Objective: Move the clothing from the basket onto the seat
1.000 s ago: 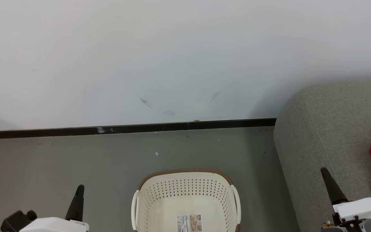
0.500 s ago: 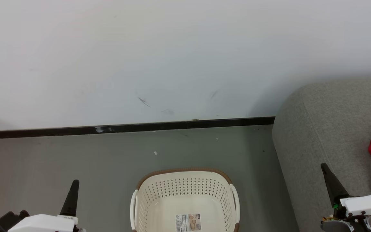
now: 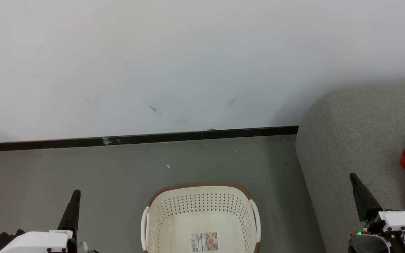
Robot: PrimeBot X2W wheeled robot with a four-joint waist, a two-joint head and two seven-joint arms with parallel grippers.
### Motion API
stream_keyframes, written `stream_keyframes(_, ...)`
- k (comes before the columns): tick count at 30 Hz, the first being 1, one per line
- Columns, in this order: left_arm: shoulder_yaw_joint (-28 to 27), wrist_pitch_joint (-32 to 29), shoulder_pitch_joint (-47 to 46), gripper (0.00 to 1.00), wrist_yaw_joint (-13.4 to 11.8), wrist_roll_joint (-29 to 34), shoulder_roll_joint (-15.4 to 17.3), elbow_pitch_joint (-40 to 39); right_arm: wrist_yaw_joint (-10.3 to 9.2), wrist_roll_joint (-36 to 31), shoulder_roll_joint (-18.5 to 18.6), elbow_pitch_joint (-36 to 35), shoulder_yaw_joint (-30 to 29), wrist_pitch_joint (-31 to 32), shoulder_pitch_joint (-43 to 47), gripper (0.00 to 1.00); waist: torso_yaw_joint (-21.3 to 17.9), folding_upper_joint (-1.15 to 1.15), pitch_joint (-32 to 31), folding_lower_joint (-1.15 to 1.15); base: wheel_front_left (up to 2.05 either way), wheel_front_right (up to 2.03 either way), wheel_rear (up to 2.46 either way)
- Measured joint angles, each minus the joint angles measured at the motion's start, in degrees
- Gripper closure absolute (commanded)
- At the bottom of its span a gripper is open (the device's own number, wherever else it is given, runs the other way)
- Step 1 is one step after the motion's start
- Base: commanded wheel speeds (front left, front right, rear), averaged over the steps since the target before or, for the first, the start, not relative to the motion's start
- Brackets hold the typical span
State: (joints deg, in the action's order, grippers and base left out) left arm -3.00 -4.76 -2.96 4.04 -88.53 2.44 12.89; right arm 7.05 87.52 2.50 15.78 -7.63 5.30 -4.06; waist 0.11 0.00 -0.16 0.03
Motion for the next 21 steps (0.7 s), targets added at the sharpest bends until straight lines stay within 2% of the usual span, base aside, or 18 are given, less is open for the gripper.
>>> stream_keyframes(5, -1.0, -0.9, -0.2, 1.00, 0.7, -3.2, -0.2, 0.1, 0.00, 3.6, -0.1, 0.1, -0.5, 1.1, 0.0, 1.00, -0.1, 0.00, 0.1, 0.00, 0.00, 0.00, 0.00)
stream_keyframes(21, -1.2, -1.0, -0.2, 1.00, 0.7, -3.3, -0.3, 0.2, 0.00, 3.7, -0.2, 0.1, -0.5, 1.2, 0.0, 1.00, -0.1, 0.00, 0.1, -0.01, 0.00, 0.00, 0.00)
